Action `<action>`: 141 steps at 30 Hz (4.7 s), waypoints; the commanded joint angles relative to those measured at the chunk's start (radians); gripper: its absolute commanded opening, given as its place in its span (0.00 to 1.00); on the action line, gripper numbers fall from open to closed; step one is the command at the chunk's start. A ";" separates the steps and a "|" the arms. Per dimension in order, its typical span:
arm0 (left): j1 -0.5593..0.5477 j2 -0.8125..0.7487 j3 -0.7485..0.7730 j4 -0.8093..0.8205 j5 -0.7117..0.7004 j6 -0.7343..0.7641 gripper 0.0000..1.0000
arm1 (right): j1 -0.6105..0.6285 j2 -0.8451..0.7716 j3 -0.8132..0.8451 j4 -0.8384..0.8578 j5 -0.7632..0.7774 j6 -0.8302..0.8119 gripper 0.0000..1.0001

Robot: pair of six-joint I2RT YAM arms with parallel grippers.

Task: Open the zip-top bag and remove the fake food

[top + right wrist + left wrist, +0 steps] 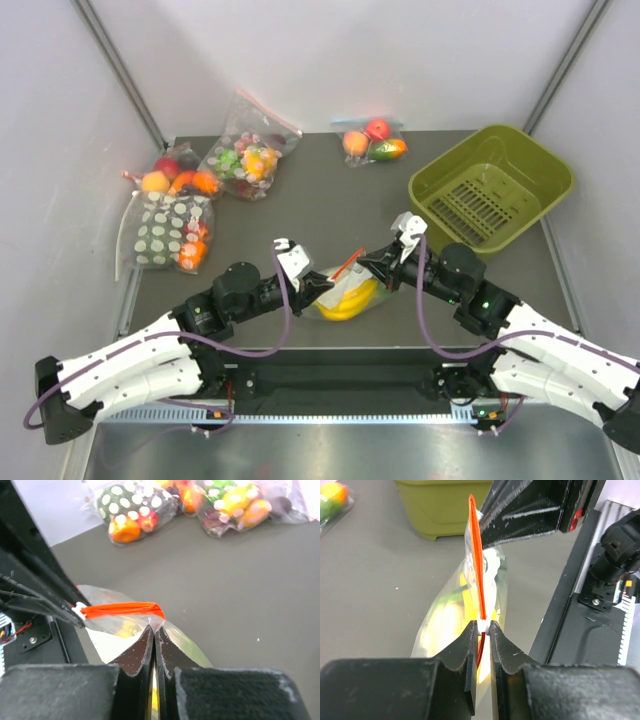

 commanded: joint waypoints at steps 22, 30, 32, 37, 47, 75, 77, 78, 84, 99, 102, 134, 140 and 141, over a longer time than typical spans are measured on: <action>-0.001 -0.033 -0.039 -0.022 -0.073 -0.025 0.00 | -0.182 0.222 0.211 0.105 0.034 -0.005 0.00; -0.001 -0.032 -0.036 -0.027 -0.075 -0.024 0.00 | -0.257 0.321 0.264 0.135 0.011 0.006 0.00; -0.001 -0.032 -0.036 -0.028 -0.073 -0.025 0.00 | -0.283 0.344 0.278 0.152 -0.009 0.013 0.00; -0.001 -0.030 -0.034 -0.032 -0.073 -0.025 0.00 | -0.317 0.398 0.306 0.177 -0.034 0.021 0.00; 0.000 -0.033 -0.018 -0.061 -0.073 -0.039 0.00 | -0.351 0.510 0.356 0.227 -0.061 0.035 0.00; -0.003 -0.073 -0.057 -0.111 -0.105 -0.129 0.00 | -0.377 0.601 0.493 0.154 -0.049 0.041 0.00; -0.004 -0.082 -0.060 -0.111 -0.104 -0.132 0.00 | -0.378 0.610 0.504 0.148 -0.047 0.044 0.00; -0.004 -0.085 -0.060 -0.113 -0.104 -0.134 0.00 | -0.378 0.613 0.510 0.146 -0.044 0.042 0.00; -0.004 -0.102 -0.067 -0.110 -0.098 -0.142 0.00 | -0.377 0.644 0.554 0.119 -0.037 0.042 0.00; -0.006 -0.015 -0.042 0.016 -0.010 -0.131 0.00 | -0.322 0.362 0.418 -0.078 0.071 0.078 0.86; -0.006 0.030 -0.028 0.039 -0.010 -0.129 0.00 | -0.296 0.223 0.331 -0.085 0.113 0.131 0.88; -0.009 0.091 -0.068 0.191 -0.090 -0.163 0.00 | 0.043 -0.024 0.091 -0.191 0.631 0.409 0.74; -0.010 0.084 -0.082 0.203 -0.087 -0.165 0.00 | 0.042 -0.021 0.090 -0.191 0.652 0.417 0.74; -0.010 0.085 -0.082 0.203 -0.087 -0.163 0.00 | 0.042 -0.004 0.090 -0.187 0.654 0.417 0.74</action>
